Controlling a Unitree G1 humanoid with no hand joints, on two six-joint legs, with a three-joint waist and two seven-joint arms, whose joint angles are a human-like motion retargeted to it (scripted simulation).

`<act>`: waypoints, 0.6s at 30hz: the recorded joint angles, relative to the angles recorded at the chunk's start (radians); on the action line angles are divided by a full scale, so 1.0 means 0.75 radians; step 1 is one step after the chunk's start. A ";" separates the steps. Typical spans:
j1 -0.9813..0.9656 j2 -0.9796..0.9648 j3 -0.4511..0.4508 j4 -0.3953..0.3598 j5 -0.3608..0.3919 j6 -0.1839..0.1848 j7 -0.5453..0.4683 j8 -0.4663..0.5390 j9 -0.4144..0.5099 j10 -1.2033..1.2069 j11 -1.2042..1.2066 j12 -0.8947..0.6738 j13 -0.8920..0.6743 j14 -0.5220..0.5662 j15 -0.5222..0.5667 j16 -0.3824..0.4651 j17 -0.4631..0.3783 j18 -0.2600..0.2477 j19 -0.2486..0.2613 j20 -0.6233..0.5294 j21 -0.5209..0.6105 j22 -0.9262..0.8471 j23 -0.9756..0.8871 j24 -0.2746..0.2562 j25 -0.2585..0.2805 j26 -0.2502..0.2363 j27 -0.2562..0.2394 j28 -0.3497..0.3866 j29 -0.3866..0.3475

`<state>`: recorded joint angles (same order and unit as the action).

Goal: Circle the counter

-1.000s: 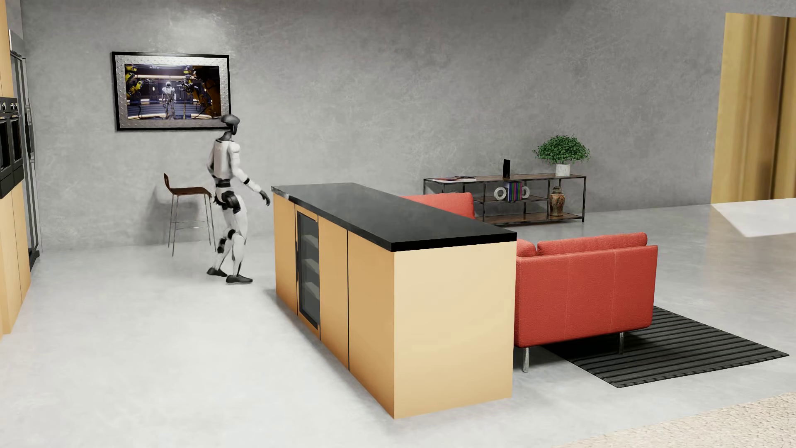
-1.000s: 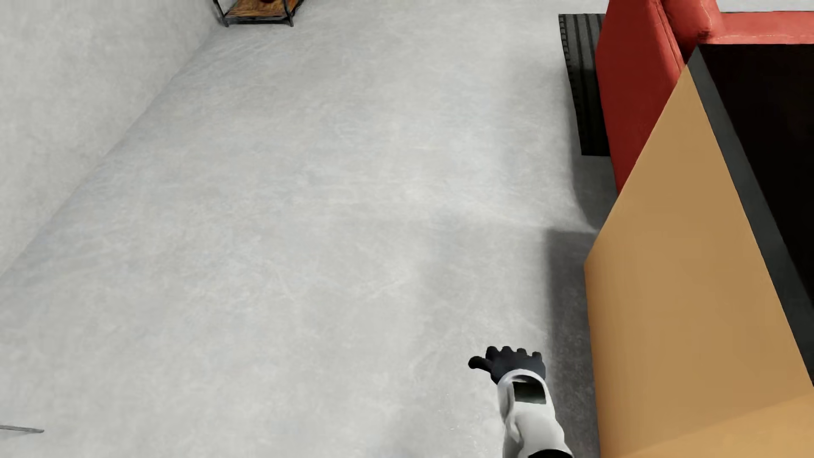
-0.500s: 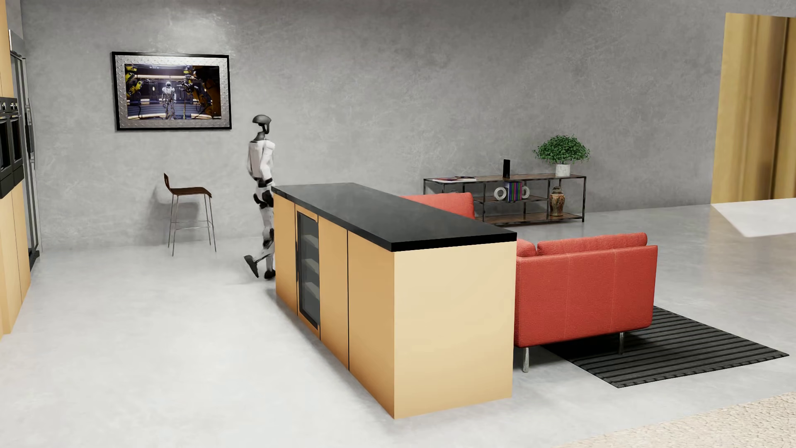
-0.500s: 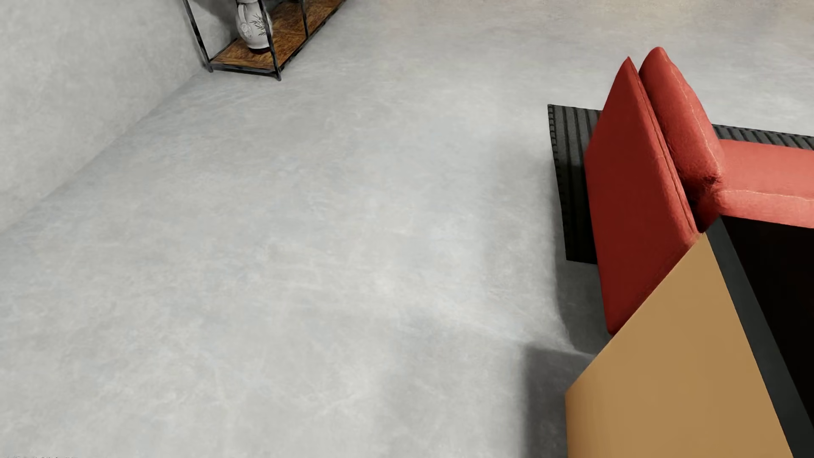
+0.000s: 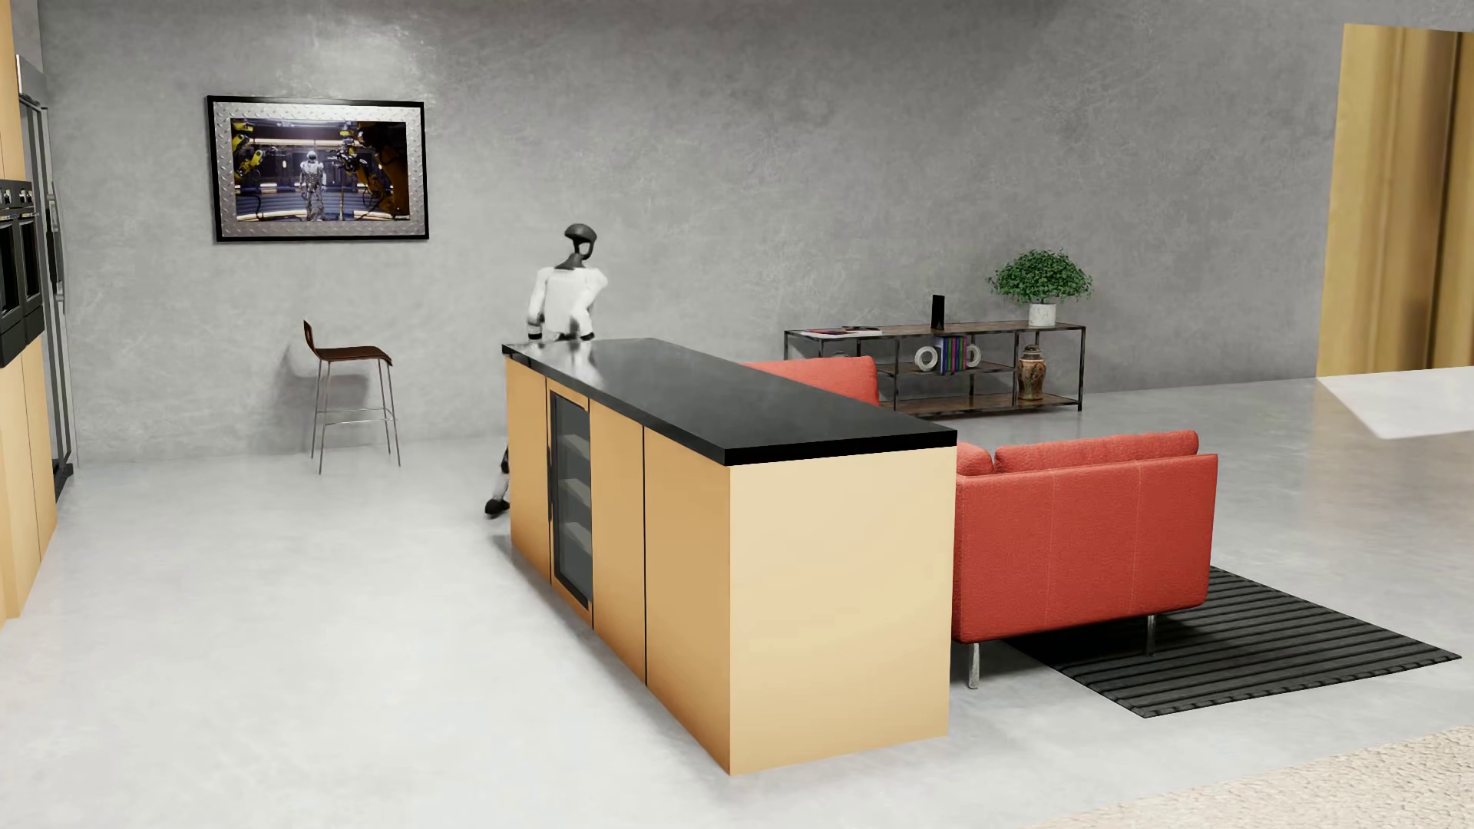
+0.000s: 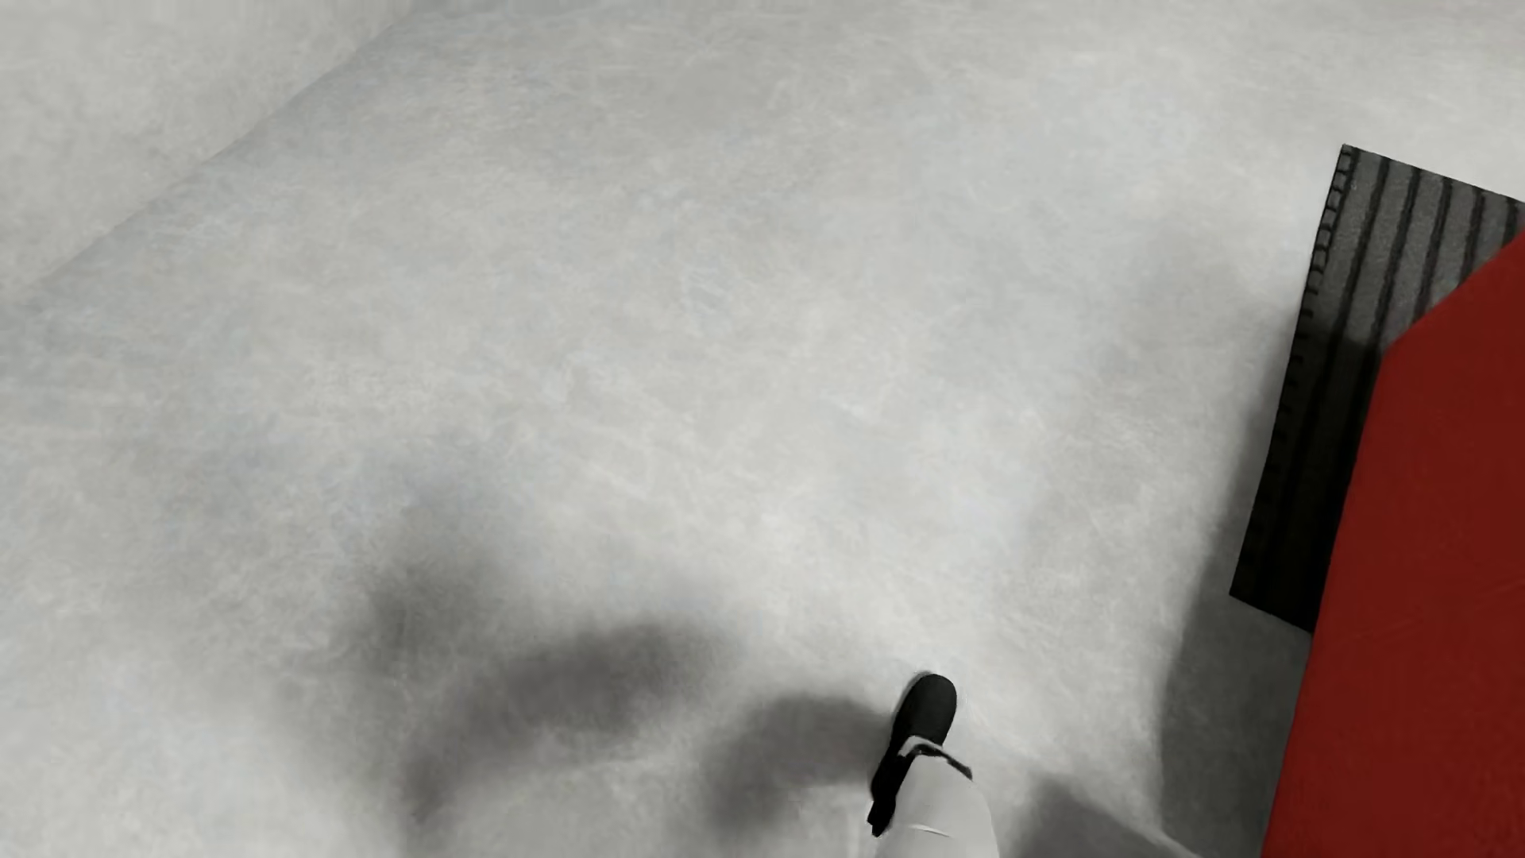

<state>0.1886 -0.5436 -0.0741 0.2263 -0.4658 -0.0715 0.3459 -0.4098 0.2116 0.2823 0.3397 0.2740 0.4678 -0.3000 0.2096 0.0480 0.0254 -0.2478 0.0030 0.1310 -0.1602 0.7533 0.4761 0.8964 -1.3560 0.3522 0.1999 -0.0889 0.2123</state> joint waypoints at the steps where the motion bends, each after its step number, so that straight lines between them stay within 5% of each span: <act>1: 0.027 -0.019 -0.006 0.055 0.015 0.024 0.007 0.026 0.008 0.069 0.137 0.047 -0.081 0.059 0.011 0.013 0.001 -0.002 -0.038 0.010 -0.039 0.009 -0.028 0.009 0.061 0.010 0.022 -0.004 -0.044; 2: 0.021 -0.031 -0.009 0.140 0.047 0.055 0.012 0.035 0.017 0.189 0.262 0.093 -0.183 0.163 -0.089 0.019 0.004 -0.024 -0.044 0.018 -0.079 0.007 -0.026 0.020 0.127 0.013 0.040 0.003 -0.109; 4: -0.089 0.033 -0.004 0.306 0.163 0.122 0.061 0.021 0.030 0.533 0.320 0.164 -0.460 0.361 -0.215 0.005 0.006 0.363 -0.061 0.014 -0.178 -0.023 0.111 0.033 0.267 -0.052 0.133 0.038 -0.231; 5: -0.184 0.069 0.010 0.316 0.222 0.154 0.039 0.033 0.036 0.708 0.300 0.180 -0.624 0.326 -0.242 -0.020 -0.018 0.412 -0.066 -0.001 -0.188 -0.064 0.244 0.036 0.278 -0.093 0.213 0.064 -0.233; 6: -0.290 0.102 0.031 0.263 0.276 0.178 -0.004 0.064 0.041 0.853 0.265 0.184 -0.780 0.265 -0.254 -0.054 -0.063 0.452 -0.070 -0.017 -0.138 -0.111 0.364 0.034 0.206 -0.134 0.310 0.096 -0.167; 7: -0.376 0.135 0.054 0.184 0.330 0.193 -0.018 0.110 0.040 0.920 0.214 0.181 -0.918 0.233 -0.256 -0.089 -0.118 0.413 -0.074 -0.025 -0.001 -0.170 0.452 0.019 0.058 -0.166 0.314 0.133 -0.064; 9: -0.426 0.194 0.081 0.103 0.432 0.211 0.170 0.219 0.023 0.764 0.110 0.165 -1.158 0.194 -0.250 -0.136 -0.212 0.328 -0.077 -0.030 0.277 -0.283 0.468 -0.027 -0.230 -0.190 0.055 0.151 -0.006; 10: -0.407 0.226 0.084 0.074 0.475 0.218 0.294 0.269 0.009 0.576 0.065 0.149 -1.238 0.181 -0.251 -0.125 -0.211 0.305 -0.077 -0.058 0.292 -0.316 0.397 -0.016 -0.235 -0.180 -0.068 0.138 -0.061; 11: -0.388 0.255 0.086 0.015 0.509 0.224 0.348 0.311 -0.003 0.353 0.042 0.127 -1.281 0.175 -0.263 -0.093 -0.193 0.286 -0.075 -0.099 0.256 -0.333 0.299 0.003 -0.181 -0.172 -0.114 0.106 -0.134; 13: -0.390 0.291 0.079 -0.117 0.552 0.230 0.260 0.373 -0.020 0.055 0.049 0.054 -1.287 0.172 -0.299 -0.013 -0.141 0.275 -0.073 -0.157 0.167 -0.348 0.057 0.005 0.075 -0.142 -0.140 0.015 -0.258; 16: -0.526 0.309 0.047 -0.206 0.579 0.230 0.032 0.399 -0.024 0.104 0.114 -0.059 -1.131 0.203 -0.339 0.077 -0.180 0.310 -0.067 -0.171 0.132 -0.406 -0.299 -0.017 0.404 -0.130 -0.169 0.018 -0.409; 18: -0.632 0.333 0.040 -0.231 0.597 0.230 -0.074 0.410 -0.019 0.195 0.133 -0.098 -0.965 0.235 -0.349 0.094 -0.207 0.326 -0.062 -0.164 0.094 -0.483 -0.414 -0.028 0.556 -0.134 -0.159 0.038 -0.467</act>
<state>-0.2855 -0.2938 -0.0440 0.0532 -0.0180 0.1012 0.2907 -0.1023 0.1976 0.4284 0.4396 0.2008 -0.2560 -0.1236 -0.0519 0.1184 -0.1296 -0.0037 -0.0438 0.0080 -0.0900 0.3914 0.1657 0.8752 -0.9388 0.2520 0.0805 -0.0608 -0.1378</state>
